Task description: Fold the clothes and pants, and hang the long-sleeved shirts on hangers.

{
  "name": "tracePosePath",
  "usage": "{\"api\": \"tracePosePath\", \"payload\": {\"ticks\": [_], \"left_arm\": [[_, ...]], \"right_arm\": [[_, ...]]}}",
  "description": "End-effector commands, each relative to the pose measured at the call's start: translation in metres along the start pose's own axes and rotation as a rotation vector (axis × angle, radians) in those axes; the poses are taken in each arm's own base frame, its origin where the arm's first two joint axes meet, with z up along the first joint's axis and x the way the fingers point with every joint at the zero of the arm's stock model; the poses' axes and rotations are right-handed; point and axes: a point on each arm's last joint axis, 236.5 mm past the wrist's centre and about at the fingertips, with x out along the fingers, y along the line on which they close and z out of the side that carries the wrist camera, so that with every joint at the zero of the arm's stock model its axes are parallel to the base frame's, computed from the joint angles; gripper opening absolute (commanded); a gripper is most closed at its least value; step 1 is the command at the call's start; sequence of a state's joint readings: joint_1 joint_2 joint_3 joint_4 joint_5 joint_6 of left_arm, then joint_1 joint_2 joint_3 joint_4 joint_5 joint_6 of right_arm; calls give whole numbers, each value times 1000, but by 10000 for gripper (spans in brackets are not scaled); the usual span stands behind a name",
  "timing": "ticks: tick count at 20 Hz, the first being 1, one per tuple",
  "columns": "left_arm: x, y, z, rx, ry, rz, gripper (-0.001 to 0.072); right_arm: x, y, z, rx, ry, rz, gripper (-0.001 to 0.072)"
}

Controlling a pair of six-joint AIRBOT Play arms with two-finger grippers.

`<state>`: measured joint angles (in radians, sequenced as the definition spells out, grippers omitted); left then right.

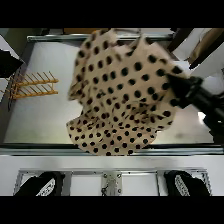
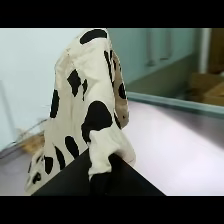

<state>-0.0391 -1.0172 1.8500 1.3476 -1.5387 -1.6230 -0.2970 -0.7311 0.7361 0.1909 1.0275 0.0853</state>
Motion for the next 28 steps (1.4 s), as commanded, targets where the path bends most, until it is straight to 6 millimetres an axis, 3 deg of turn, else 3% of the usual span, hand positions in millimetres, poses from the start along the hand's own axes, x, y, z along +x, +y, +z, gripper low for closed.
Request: {"api": "tracePosePath", "payload": {"ticks": [1, 5, 7, 14, 17, 22, 25, 28], "left_arm": [[14, -19, -4, -10, 45, -94, 8], [43, -23, -8, 2, 108, -125, 8], [57, -34, -11, 44, 136, -151, 8], [95, -71, -32, 137, 242, -227, 8], [103, -74, -36, 139, 262, -234, 8], [102, -74, -38, 141, 273, -233, 8], [102, -74, -37, 140, 269, -233, 8], [102, -74, -37, 140, 269, -232, 8]], "right_arm": [[-67, -74, 52, -130, 23, -401, 5], [-150, -120, 111, -251, 10, -795, 5], [-182, -133, 143, -296, -34, -958, 5], [-255, -152, 227, -529, -27, -1347, 5], [-272, -165, 258, -597, 7, -1438, 5], [-276, -171, 312, -668, -79, -1469, 5], [-278, -164, 331, -715, -139, -1481, 5], [-279, -163, 333, -724, -150, -1485, 5]]}}
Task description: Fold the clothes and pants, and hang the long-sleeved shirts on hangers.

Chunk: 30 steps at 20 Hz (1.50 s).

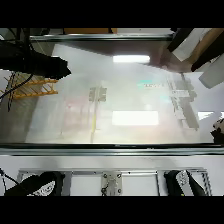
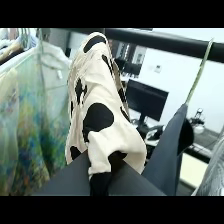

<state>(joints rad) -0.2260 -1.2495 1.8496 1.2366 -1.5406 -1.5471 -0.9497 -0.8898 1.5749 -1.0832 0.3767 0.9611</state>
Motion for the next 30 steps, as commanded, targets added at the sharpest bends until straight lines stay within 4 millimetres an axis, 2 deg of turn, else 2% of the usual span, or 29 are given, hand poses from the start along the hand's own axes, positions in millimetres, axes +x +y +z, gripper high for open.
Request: {"api": "tracePosePath", "payload": {"ticks": [1, 9, 14, 20, 23, 28, 30], "left_arm": [[0, 0, -1, 0, 2, -1, 8], [0, 0, 0, -1, 2, 1, 8], [0, 0, -1, 0, 5, -1, 9], [0, 0, -1, 0, 5, -1, 8], [0, -1, -3, -1, 15, -2, 8], [0, -1, -11, -1, 47, -4, 8], [0, -1, -14, -2, 62, -4, 8]], "right_arm": [[2, -6, 9, -5, -30, -24, 5], [11, -11, 2, 0, -36, -42, 6], [23, -24, 4, 2, -87, -95, 5], [42, -37, -16, 5, -89, -138, 5], [53, -44, -41, 3, -40, -147, 5], [59, -73, -67, 41, 2, -204, 6], [61, -77, -76, 59, 14, -212, 5]]}}
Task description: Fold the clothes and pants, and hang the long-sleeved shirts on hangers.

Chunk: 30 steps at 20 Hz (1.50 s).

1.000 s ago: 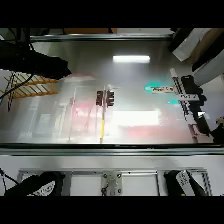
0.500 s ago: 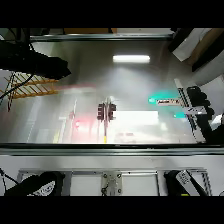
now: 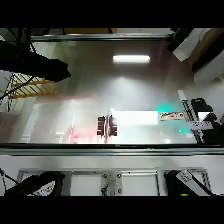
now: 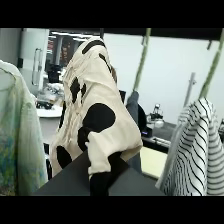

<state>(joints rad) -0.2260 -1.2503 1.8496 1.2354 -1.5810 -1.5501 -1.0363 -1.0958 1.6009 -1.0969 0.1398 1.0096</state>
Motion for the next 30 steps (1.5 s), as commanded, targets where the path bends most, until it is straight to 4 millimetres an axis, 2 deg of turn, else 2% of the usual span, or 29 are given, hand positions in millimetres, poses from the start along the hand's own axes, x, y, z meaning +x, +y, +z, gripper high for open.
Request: {"api": "tracePosePath", "payload": {"ticks": [1, 5, 11, 14, 17, 18, 19, 20, 21, 23, 25, 26, 27, 29, 30], "left_arm": [[0, -1, -8, 2, 32, -3, 8], [-1, -2, -17, 2, 74, -8, 8], [-1, -2, -18, -2, 76, -9, 8], [-1, -2, -18, -12, 76, -9, 8], [-1, -2, -18, -13, 76, -8, 8], [-1, -2, -18, -13, 75, -8, 8], [-1, -2, -18, -13, 76, -8, 8], [-1, -2, -17, -13, 74, -8, 8], [0, -2, -16, -12, 68, -8, 8], [0, -2, -10, -13, 42, -7, 8], [0, -2, 1, -13, -5, -7, 8], [0, -2, 7, -13, -29, -6, 8], [0, -1, 12, -14, -49, -6, 8], [4, 0, 15, -31, -70, -6, 8], [10, 2, 13, -48, -78, -6, 8]], "right_arm": [[7, -10, -17, 33, 28, -20, 5], [14, -9, -32, 35, 52, -18, 5], [22, -11, -51, 111, 80, -25, 6], [21, -12, -67, 112, 139, -14, 7], [20, -16, -60, 110, 121, -24, 28], [17, -16, -52, 110, 107, -24, 170], [13, -13, -39, 111, 84, -19, 403], [8, -8, -22, 115, 46, -13, 517], [0, 0, -4, 120, 16, 4, 511], [-20, 29, 37, 144, -49, 72, 511], [-45, 76, 67, 183, -67, 201, 511], [-60, 110, 70, 200, -27, 305, 512], [-78, 145, 65, 207, 37, 419, 511], [-125, 223, 45, 209, 194, 683, 511], [-158, 264, 32, 211, 274, 832, 512]]}}
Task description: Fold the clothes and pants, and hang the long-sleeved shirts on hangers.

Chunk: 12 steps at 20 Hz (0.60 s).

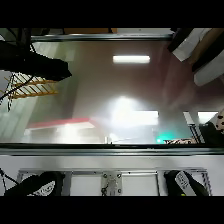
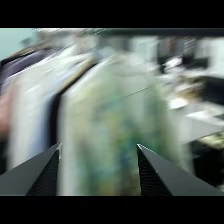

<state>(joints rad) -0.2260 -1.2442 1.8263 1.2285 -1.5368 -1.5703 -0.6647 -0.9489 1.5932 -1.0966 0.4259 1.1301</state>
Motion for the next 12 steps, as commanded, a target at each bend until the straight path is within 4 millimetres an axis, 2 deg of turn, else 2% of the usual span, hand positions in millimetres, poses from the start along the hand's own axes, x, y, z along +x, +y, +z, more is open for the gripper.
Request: {"api": "tracePosePath", "payload": {"ticks": [1, 3, 5, 6, 7, 9, 10, 12], "left_arm": [[13, 5, 2, -37, -52, 1, 8], [29, 9, -12, -86, -52, -10, 8], [40, 2, -24, -119, -45, -57, 8], [44, -3, -29, -135, -39, -84, 8], [48, -7, -34, -142, -29, -106, 8], [54, -11, -43, -154, 0, -134, 8], [56, -11, -45, -159, 9, -136, 8], [62, -9, -52, -167, 27, -133, 8]], "right_arm": [[-38, 157, -68, 54, 297, 464, 512], [-89, 253, -112, 53, 439, 779, 511], [-160, 329, -151, 29, 570, 1076, 512], [-198, 357, -167, 11, 634, 1213, 512], [-236, 378, -184, -20, 699, 1336, 512], [-289, 402, -206, -68, 795, 1495, 511], [-306, 409, -213, -85, 822, 1542, 512], [-323, 419, -218, -100, 843, 1590, 511]]}}
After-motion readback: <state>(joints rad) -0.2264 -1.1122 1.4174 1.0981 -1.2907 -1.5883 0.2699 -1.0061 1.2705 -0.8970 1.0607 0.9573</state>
